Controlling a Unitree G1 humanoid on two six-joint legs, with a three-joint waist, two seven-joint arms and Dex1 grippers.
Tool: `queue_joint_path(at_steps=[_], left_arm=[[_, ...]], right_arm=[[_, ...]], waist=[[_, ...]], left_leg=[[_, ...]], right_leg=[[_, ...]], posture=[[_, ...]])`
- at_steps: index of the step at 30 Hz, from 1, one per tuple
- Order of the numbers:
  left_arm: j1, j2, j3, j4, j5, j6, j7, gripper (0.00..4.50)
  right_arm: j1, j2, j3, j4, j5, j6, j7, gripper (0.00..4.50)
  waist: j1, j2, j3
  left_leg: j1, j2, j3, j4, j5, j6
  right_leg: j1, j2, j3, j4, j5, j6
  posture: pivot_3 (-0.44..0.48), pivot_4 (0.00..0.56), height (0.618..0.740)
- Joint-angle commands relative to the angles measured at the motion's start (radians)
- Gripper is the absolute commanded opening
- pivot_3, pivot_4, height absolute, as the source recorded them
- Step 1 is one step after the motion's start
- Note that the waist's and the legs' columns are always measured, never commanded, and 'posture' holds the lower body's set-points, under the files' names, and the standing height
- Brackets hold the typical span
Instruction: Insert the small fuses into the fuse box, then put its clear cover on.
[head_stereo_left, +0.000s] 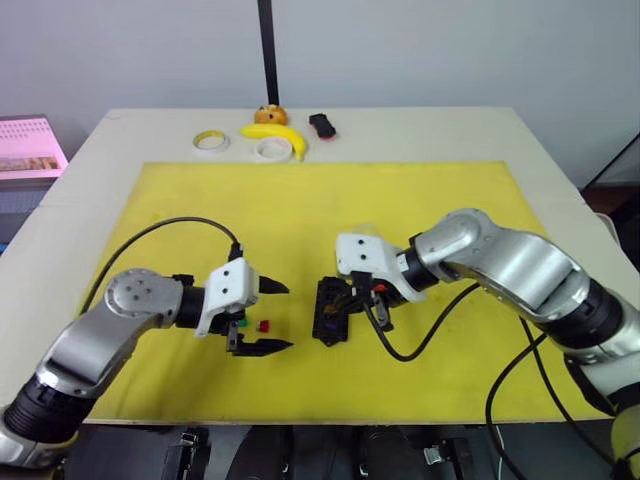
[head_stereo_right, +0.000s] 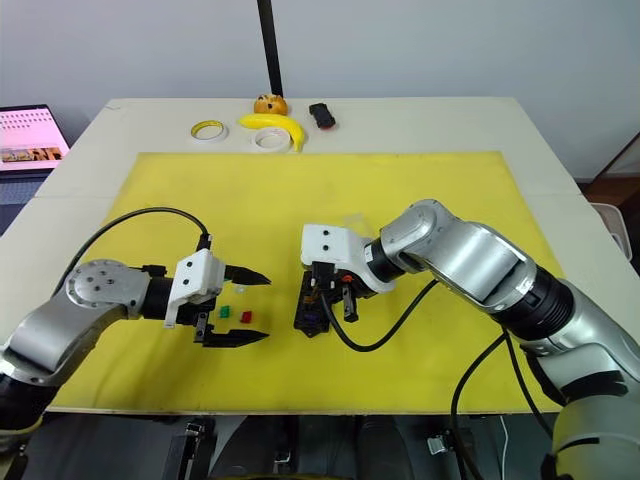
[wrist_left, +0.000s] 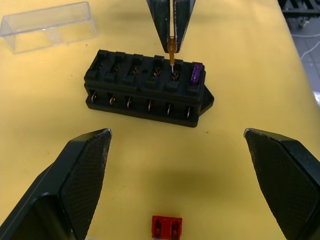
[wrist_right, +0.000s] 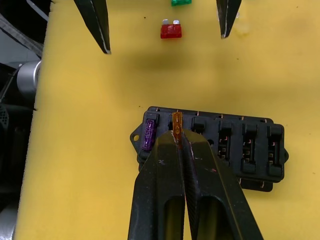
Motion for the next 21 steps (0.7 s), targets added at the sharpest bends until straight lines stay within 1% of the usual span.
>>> queue_joint_path(at_steps=[1,9,21], left_arm=[[-0.012,-0.01,-0.009,0.0,0.024,-0.036,-0.013,4.47],[-0.025,-0.036,-0.019,0.003,0.047,-0.04,-0.016,4.47],[-0.024,-0.047,-0.012,-0.014,0.049,-0.021,-0.003,4.47]], right_arm=[[-0.005,0.009,-0.018,-0.013,-0.019,0.004,0.006,0.0],[-0.001,0.009,-0.016,-0.028,-0.027,0.022,0.018,0.0],[0.012,0.021,-0.007,-0.021,-0.041,0.056,0.016,0.0]], waist=[[0.0,0.0,0.0],[0.0,0.0,0.0],[-0.001,0.0,0.0]], left_leg=[[0.0,0.0,0.0,0.0,0.0,0.0],[0.0,0.0,0.0,0.0,0.0,0.0],[0.0,0.0,0.0,0.001,0.0,0.0]], right_leg=[[0.0,0.0,0.0,0.0,0.0,0.0],[0.0,0.001,0.0,0.001,0.0,0.0],[0.0,0.001,0.0,0.001,0.0,0.001]], posture=[[0.0,0.15,0.74],[0.0,0.15,0.74],[0.0,0.15,0.74]])
